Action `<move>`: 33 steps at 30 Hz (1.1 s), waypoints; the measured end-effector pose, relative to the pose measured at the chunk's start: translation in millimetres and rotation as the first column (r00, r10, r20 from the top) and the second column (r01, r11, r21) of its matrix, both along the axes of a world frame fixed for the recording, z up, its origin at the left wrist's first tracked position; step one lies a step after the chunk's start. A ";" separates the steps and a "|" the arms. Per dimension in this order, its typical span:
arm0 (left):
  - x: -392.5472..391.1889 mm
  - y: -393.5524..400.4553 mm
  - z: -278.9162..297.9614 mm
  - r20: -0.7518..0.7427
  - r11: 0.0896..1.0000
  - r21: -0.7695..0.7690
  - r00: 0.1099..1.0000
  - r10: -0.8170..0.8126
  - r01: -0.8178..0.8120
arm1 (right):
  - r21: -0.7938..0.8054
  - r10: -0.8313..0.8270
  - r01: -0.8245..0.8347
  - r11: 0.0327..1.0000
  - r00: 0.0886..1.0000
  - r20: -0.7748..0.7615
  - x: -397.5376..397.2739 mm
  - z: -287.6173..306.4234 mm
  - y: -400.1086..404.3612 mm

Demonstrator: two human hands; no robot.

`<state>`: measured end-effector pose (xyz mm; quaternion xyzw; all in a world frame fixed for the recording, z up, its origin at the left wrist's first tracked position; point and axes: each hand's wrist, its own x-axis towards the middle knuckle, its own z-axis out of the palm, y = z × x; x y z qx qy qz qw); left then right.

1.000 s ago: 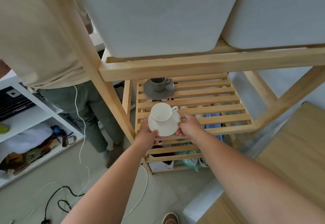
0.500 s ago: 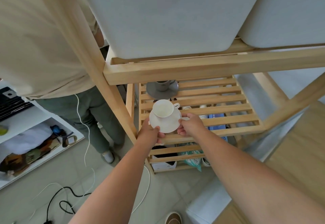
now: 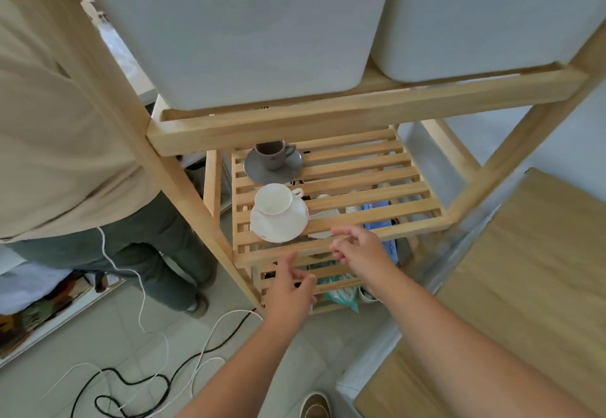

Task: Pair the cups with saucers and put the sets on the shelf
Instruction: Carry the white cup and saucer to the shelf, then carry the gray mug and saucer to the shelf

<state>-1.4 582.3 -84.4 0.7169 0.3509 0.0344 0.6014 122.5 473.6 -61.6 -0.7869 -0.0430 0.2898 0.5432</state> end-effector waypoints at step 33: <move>-16.3 -440.5 33.6 -0.077 0.385 -0.044 0.381 -0.921 0.922 | -0.083 -0.871 0.871 0.484 0.489 0.057 -269.4 8.5 -532.3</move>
